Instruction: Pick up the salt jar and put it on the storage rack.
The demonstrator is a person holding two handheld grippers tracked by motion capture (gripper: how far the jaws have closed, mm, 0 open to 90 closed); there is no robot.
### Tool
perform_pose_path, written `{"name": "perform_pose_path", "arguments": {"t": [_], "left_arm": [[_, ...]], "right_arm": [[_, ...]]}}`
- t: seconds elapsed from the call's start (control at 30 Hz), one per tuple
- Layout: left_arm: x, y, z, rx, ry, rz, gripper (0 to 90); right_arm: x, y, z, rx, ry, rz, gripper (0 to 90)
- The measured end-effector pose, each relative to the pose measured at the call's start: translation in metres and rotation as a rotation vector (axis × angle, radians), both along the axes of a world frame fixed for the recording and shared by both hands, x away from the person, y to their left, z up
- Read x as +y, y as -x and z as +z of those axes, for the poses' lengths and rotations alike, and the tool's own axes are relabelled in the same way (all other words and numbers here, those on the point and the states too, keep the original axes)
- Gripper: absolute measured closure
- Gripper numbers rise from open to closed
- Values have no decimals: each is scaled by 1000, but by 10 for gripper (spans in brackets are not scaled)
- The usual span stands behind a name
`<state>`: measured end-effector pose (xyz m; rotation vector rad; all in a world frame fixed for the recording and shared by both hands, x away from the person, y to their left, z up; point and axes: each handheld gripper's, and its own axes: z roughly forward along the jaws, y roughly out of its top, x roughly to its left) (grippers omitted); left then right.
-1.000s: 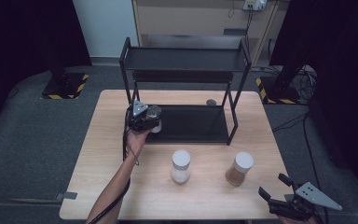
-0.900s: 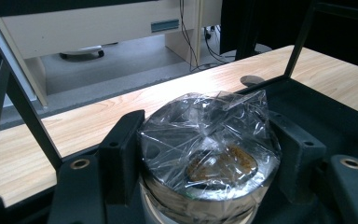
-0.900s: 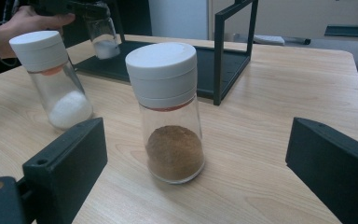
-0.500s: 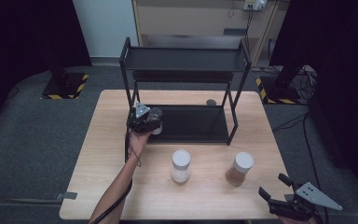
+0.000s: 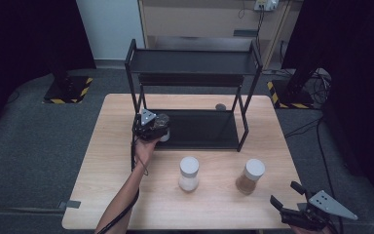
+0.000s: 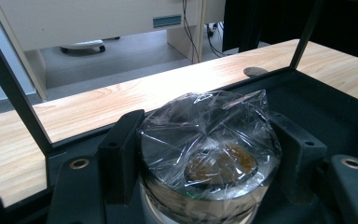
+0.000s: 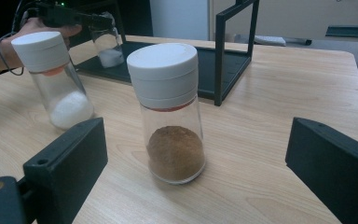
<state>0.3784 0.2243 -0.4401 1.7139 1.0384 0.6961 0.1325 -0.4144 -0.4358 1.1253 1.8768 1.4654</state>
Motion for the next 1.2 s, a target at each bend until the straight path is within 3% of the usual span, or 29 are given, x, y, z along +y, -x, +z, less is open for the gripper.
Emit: {"name": "perform_pose_path", "arguments": {"t": [0.13,0.23,0.6,0.9,1.03,1.2], "left_arm": [[1,-1,-1,7,19,2,300],[0,-1,-1,11,10,0,275],[0,-3,3,13,41,9,111],[-6,-2,12,-9,19,-2,45],[-7,0,20,-20,-24,-12,24],[-3,4,28,-29,-15,-33,10]], "right_arm": [[0,0,0,-1,1,1,58],[0,0,0,-2,1,1,58],[0,0,0,-1,-3,4,57],[0,0,0,-3,-3,5,57],[0,0,0,-2,-3,6,57],[0,0,0,-3,-3,6,57]]}}
